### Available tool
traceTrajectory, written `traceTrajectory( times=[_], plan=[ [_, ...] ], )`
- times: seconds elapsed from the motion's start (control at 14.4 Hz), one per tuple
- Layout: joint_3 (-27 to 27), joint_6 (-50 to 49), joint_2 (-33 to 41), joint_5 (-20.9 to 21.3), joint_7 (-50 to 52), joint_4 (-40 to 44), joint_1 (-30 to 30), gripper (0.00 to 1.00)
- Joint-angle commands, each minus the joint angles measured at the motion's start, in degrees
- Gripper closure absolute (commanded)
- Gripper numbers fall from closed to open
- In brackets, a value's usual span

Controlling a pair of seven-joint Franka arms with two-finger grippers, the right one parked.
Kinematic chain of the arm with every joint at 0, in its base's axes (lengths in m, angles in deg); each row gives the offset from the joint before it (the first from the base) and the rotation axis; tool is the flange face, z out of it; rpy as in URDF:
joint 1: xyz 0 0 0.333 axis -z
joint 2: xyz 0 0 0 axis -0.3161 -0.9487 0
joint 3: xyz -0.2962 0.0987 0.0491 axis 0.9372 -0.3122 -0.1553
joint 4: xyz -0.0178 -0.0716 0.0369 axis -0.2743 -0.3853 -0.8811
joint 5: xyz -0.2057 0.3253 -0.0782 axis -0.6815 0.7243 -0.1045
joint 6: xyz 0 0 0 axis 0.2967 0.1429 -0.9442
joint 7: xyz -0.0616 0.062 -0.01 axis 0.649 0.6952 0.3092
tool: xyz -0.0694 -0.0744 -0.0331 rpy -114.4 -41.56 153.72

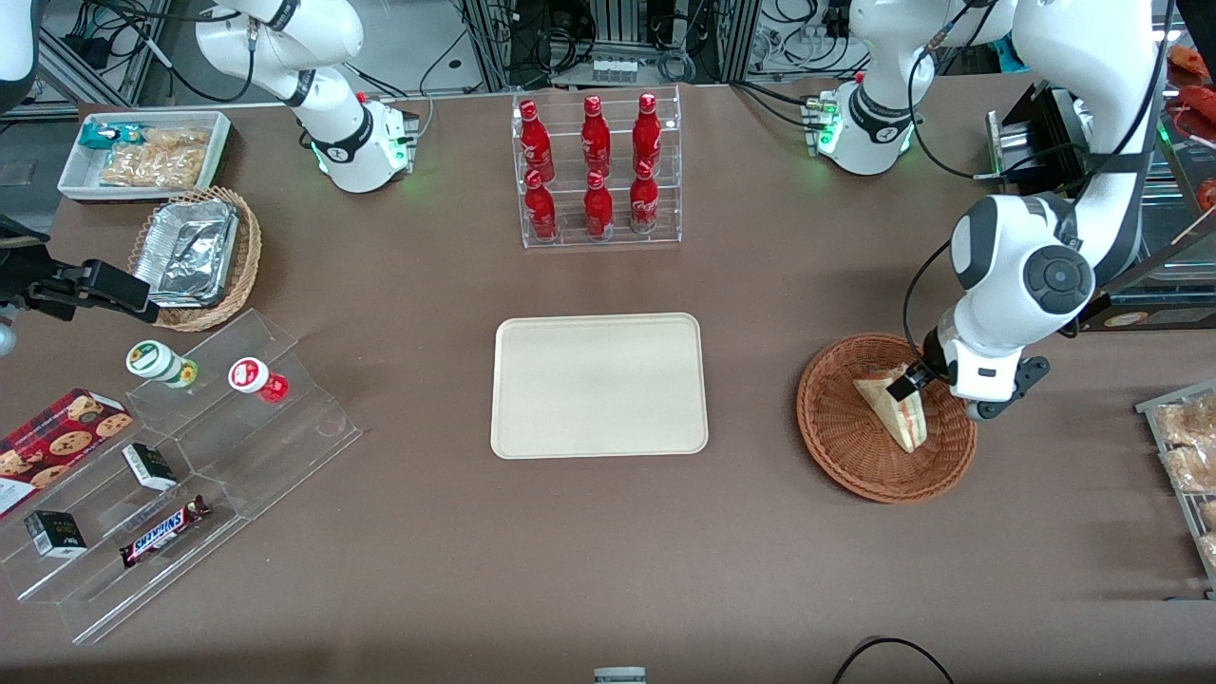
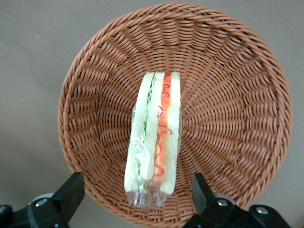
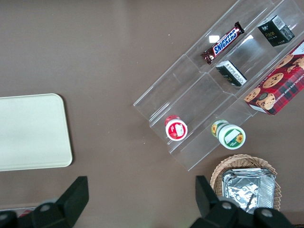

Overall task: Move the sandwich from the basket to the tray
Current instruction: 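Lower the left gripper and close it on the wrapped sandwich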

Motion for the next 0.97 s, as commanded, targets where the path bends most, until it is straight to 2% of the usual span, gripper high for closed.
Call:
traceTrajectory(
  times=[0.0, 0.28, 0.35, 0.42, 0.49, 0.55, 0.69, 0.9],
  plan=[
    [-0.02, 2.81, -1.94, 0.87, 2.99, -0.67, 0.2, 0.0],
    [0.07, 4.49, -4.58, 0.78, 2.99, -0.32, 0.2, 0.0],
    [0.07, 4.57, -5.2, 0.6, 3.08, -0.23, 0.29, 0.12],
    [0.07, 4.58, -5.64, 0.08, 3.08, -0.23, 0.29, 0.45],
    [0.15, 4.49, -5.64, 0.08, 3.08, -0.23, 0.29, 0.73],
    [0.07, 4.14, -5.38, 0.08, 2.73, -0.15, 0.29, 0.86],
    [0.07, 2.74, -4.94, 0.25, 2.03, 0.81, 0.29, 0.9],
    [0.15, -6.55, -4.94, 0.69, -3.75, 5.9, 1.17, 0.92]
  ],
)
